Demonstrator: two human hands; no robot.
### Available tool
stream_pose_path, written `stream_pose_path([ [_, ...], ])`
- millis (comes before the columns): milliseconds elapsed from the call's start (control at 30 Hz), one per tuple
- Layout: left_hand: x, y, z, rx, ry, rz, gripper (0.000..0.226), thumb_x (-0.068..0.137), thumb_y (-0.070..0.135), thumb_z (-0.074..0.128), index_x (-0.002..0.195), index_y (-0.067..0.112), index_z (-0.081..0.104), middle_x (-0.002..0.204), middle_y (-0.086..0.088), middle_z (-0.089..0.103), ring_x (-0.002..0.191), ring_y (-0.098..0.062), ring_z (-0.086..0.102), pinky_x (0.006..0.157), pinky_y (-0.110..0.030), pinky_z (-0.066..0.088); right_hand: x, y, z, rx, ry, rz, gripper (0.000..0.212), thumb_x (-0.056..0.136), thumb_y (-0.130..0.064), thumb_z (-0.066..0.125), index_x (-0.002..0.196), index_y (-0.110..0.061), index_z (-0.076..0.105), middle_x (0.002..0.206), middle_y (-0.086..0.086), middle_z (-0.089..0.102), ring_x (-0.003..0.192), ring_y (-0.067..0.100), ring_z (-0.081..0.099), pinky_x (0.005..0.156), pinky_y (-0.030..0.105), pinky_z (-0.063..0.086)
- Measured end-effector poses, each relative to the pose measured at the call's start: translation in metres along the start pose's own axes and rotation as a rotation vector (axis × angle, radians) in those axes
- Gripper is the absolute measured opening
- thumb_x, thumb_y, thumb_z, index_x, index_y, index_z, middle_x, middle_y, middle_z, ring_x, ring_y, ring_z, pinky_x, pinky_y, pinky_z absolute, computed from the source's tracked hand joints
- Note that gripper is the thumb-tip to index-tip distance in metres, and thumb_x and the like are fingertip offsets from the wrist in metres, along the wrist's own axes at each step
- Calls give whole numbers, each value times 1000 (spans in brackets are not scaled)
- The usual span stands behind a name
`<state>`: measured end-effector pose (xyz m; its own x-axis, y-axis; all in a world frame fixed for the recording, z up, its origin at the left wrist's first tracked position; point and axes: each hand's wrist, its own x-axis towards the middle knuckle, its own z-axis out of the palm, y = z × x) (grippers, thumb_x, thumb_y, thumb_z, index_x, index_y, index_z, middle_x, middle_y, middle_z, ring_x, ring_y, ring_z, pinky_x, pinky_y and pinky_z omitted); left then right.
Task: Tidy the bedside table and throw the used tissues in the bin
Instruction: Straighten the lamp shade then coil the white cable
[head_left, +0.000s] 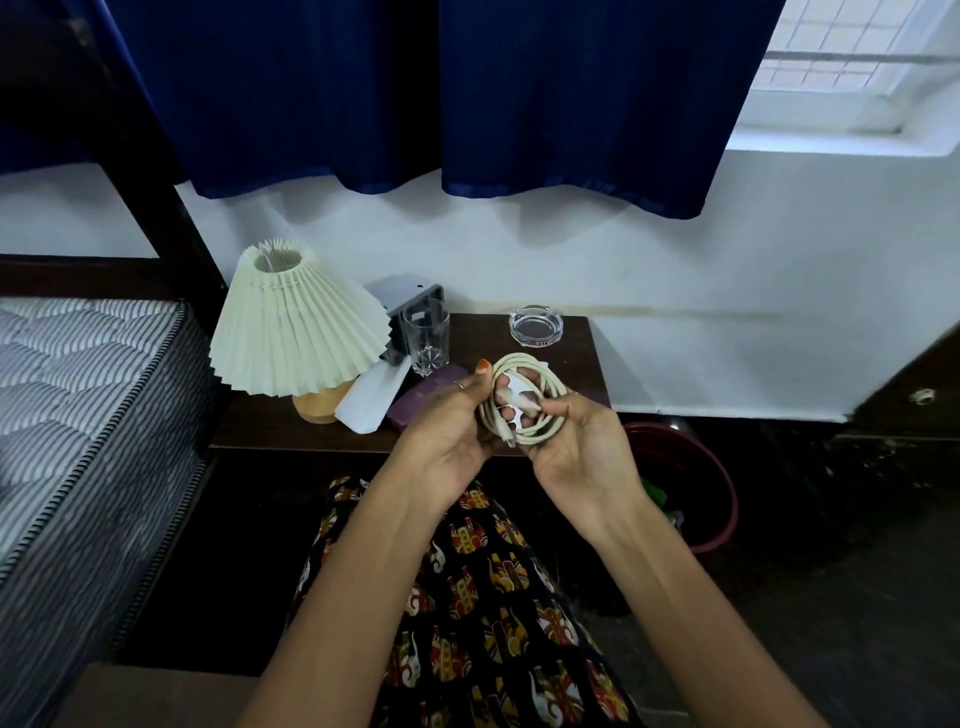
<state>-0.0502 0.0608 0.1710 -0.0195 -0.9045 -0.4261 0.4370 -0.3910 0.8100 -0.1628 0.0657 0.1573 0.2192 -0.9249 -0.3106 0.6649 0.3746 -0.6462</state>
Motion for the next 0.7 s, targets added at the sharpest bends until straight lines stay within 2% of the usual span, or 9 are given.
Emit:
stream_pose_path([
  [67, 0, 0, 0, -28, -5, -27, 28, 98, 24, 45, 76, 13, 57, 54, 3, 57, 55, -14, 57, 60, -31, 48, 0, 0, -2, -24, -15, -7, 41, 76, 1, 41, 113, 4, 58, 95, 16, 65, 89, 23, 60, 87, 33, 48],
  [167, 2, 0, 0, -29, 34, -58, 29, 99, 26, 44, 75, 15, 57, 54, 5, 53, 45, -9, 52, 48, -21, 48, 1, 1, -3, -142, -10, -54, 35, 79, 4, 39, 107, 1, 61, 96, 14, 64, 86, 21, 61, 76, 31, 52],
  [300, 3, -1, 2, -65, 76, -62, 32, 100, 27, 41, 74, 15, 56, 57, 4, 48, 47, -8, 47, 54, -23, 44, 0, 4, -4, -302, 12, -70, 37, 81, 6, 45, 117, 8, 56, 93, 11, 66, 80, 17, 62, 70, 28, 50],
  [467, 12, -4, 3, -118, 154, -28, 31, 100, 25, 41, 75, 11, 55, 60, 0, 44, 52, -11, 44, 55, -26, 43, 3, 8, -7, -390, -33, -110, 39, 81, 15, 52, 113, -7, 58, 84, 2, 71, 76, 10, 68, 68, 22, 56],
  [567, 20, -10, 0, -114, 179, -33, 32, 100, 24, 41, 75, 11, 55, 60, 0, 46, 51, -11, 46, 56, -27, 46, 9, 9, -13, -470, 16, -148, 45, 80, 16, 53, 116, -12, 55, 88, 0, 72, 79, 9, 69, 71, 23, 57],
  [700, 35, -25, -1, -87, 202, -76, 31, 100, 24, 43, 75, 11, 56, 58, -1, 54, 40, -7, 53, 55, -26, 49, 20, 10, -32, -661, 137, -151, 54, 80, 12, 56, 127, -13, 46, 101, 2, 71, 87, 12, 68, 72, 24, 53],
])
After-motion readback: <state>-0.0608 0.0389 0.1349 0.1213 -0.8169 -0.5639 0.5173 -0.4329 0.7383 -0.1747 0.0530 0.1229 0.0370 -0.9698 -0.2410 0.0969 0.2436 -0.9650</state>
